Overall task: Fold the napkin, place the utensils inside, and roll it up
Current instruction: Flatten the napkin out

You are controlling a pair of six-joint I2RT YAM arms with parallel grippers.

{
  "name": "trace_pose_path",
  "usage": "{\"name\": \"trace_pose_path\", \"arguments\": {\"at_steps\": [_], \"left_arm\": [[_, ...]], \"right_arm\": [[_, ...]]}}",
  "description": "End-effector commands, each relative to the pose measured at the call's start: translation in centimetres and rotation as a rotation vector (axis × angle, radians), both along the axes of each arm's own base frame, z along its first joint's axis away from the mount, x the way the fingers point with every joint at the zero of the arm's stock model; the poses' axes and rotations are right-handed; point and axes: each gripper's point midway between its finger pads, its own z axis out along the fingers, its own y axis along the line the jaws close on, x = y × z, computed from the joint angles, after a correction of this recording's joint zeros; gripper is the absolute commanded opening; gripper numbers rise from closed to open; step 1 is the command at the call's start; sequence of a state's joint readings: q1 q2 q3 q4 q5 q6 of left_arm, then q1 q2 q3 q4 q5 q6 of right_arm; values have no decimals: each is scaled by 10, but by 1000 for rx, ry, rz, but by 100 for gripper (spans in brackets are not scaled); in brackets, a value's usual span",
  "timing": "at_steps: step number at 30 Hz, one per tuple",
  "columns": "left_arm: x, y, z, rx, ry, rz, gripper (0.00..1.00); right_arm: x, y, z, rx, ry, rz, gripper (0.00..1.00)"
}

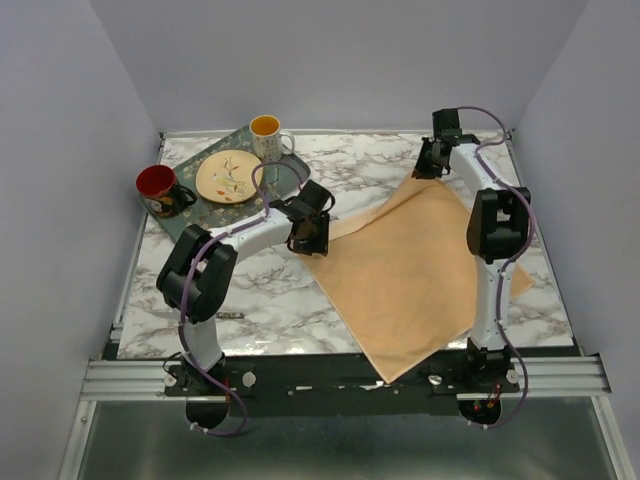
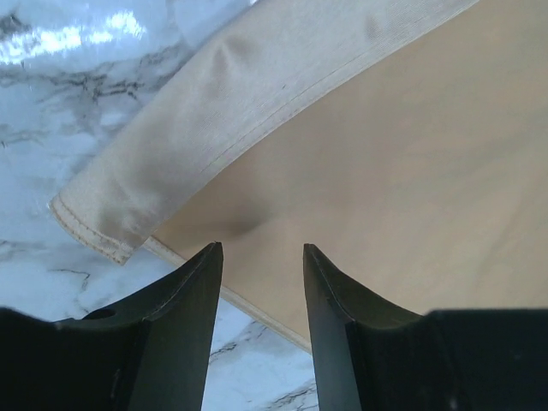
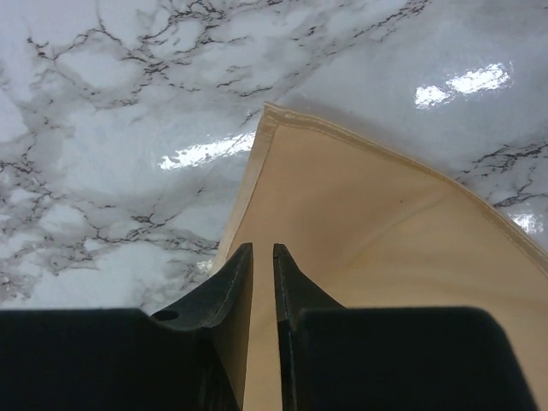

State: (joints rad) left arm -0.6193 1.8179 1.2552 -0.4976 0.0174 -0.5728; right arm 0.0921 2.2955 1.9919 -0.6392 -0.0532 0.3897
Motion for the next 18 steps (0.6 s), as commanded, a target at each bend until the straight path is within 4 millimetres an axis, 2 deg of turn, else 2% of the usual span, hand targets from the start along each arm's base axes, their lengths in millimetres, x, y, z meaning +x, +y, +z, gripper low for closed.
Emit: {"name": "trace_pose_path", "arguments": {"at_steps": [1, 3, 6, 8, 11, 12, 13, 14, 15, 16, 17, 18], "left_arm": [[-10, 10, -3, 15, 2, 14, 53], [-11, 12, -11, 32, 18, 19, 53], [0, 17, -15, 52, 28, 47, 53], [10, 17, -11, 42, 15, 75, 54], [33, 28, -12, 18, 17, 148, 56], [37, 31, -20, 16, 41, 163, 56], [53, 42, -17, 7, 34, 204, 56], [55, 41, -18, -21, 59, 207, 56], [60, 45, -26, -20, 74, 224, 57], [73, 48, -22, -23, 52, 240, 57], [85, 60, -23, -13, 49, 275, 57], [88, 67, -31, -11, 84, 291, 57]], "right_arm": [[2, 6, -31, 99, 80, -15, 24], [3, 7, -34, 128, 90, -38, 23], [5, 7, -37, 198, 108, -63, 23], [10, 3, -42, 245, 117, -74, 24], [14, 5, -45, 308, 139, -72, 24], [22, 6, -45, 321, 128, -74, 24], [27, 5, -43, 330, 119, -79, 24], [30, 8, -43, 350, 121, -89, 24], [40, -2, -41, 374, 104, -104, 24], [44, -7, -39, 382, 98, -123, 24], [51, -15, -36, 385, 75, -149, 24], [58, -21, -32, 381, 46, -166, 25]]}}
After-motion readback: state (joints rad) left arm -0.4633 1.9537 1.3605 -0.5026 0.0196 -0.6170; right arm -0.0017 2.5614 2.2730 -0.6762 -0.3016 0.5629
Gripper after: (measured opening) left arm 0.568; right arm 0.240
